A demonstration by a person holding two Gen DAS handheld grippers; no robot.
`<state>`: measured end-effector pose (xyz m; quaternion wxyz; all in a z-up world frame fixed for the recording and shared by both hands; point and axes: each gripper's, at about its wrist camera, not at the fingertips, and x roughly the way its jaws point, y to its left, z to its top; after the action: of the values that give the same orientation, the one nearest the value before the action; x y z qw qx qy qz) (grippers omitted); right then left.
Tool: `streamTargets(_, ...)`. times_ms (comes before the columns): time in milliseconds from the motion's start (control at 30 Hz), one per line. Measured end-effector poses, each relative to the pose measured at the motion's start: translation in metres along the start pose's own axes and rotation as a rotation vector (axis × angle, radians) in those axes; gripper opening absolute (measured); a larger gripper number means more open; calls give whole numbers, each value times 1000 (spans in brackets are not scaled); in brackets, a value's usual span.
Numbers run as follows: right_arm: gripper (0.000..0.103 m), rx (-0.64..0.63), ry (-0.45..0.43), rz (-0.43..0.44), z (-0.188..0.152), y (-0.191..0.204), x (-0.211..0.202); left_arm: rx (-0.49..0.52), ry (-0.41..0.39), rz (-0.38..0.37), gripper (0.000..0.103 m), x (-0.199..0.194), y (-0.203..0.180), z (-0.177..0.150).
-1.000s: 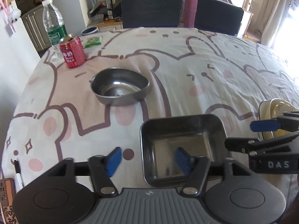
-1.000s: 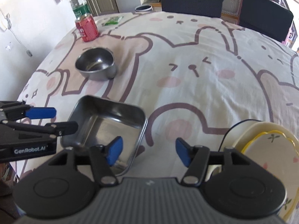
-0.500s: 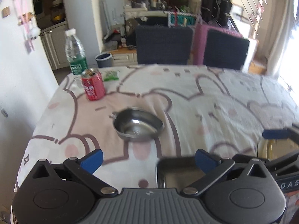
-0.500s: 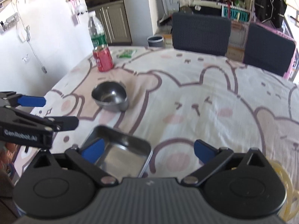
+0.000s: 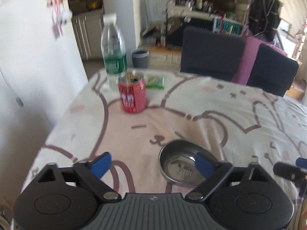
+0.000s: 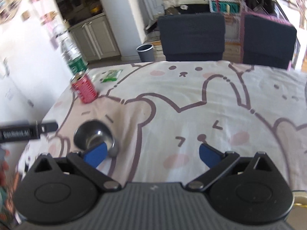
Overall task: Organize plates and bowls
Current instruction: 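Reach both grippers to the steel oval bowl near the red can, then grasp the steel bowl rim with the right gripper while the left grasps its other rim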
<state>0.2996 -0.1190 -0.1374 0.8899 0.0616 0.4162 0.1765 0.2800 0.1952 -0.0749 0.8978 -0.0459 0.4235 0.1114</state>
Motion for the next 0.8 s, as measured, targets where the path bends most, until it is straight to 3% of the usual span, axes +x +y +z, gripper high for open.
streamTargets(133, 103, 21, 74, 9, 11, 0, 37, -32, 65, -13, 69, 28, 4, 2)
streamTargets(267, 102, 68, 98, 37, 21, 4, 58, -40, 87, -30, 64, 48, 5, 2)
streamTargets(367, 88, 93, 145, 67, 23, 10, 72, -25, 94, -18, 59, 59, 3, 2)
streamTargets(433, 74, 82, 180, 76, 23, 17, 84, -18, 105, -26, 56, 65, 2, 2)
streamTargets(667, 58, 43, 243, 121, 15, 39, 105, -3, 142, -44, 45, 79, 1, -2)
streamTargets(800, 37, 4, 245, 103, 12, 52, 111, -9, 152, -40, 35, 83, 1, -3)
